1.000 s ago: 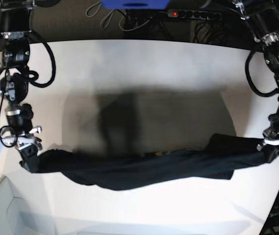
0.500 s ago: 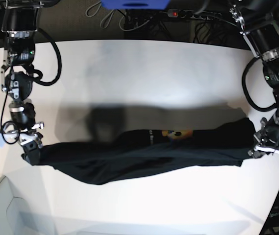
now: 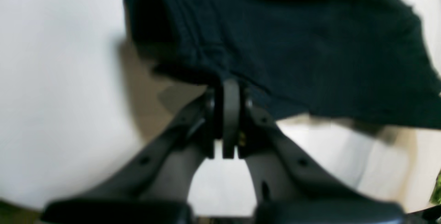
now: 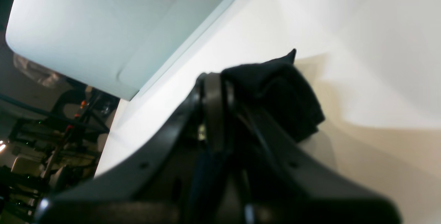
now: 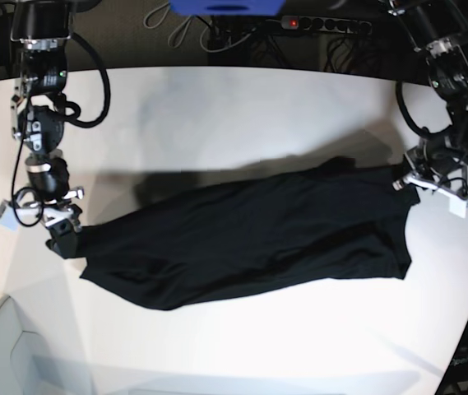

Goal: Layout the t-shirt on the table in an organized manner, then fold the t-shirt properly
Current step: 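Lift the shirt with both grippers, shake it, and lay it down, then regrasp the shirt corners with both grippers and pull them apart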

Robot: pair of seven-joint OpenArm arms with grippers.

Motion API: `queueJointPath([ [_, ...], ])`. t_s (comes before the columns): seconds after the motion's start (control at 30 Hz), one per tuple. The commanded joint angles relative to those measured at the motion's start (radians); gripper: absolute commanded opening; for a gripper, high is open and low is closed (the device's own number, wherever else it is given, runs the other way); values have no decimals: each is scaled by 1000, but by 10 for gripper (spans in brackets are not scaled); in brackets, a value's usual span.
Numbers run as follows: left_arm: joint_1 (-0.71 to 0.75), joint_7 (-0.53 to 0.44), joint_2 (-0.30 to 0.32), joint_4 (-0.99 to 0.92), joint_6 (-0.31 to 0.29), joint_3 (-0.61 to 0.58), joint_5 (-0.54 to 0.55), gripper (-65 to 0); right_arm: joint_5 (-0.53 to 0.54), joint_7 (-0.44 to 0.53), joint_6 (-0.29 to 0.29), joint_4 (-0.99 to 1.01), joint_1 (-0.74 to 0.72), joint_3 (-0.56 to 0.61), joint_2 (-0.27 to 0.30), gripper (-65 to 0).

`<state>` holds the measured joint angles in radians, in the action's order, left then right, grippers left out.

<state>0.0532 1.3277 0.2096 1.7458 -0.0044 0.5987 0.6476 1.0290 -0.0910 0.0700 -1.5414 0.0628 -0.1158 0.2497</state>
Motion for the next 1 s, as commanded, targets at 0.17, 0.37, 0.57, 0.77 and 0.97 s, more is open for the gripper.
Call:
queueJointPath([
  [0.17, 4, 19, 11, 21, 1, 5, 16, -643, 10, 23, 15, -18, -8, 18, 13, -650],
  [0.37, -2, 31, -37, 30, 1, 96, 16, -642, 10, 23, 15, -21, -7, 63, 12, -650],
  [0.57, -3, 31, -34, 55, -1, 142, 131, -626, 10, 23, 15, -24, -7, 86, 12, -650],
  [0.77, -75, -14, -25, -5, 8, 192, 206, -309, 10, 23, 15, -20, -5, 86, 12, -650],
  [0.97, -184, -38, -20, -149, 1, 261, 220, -173, 10, 23, 15, -20, 15, 87, 17, -650],
])
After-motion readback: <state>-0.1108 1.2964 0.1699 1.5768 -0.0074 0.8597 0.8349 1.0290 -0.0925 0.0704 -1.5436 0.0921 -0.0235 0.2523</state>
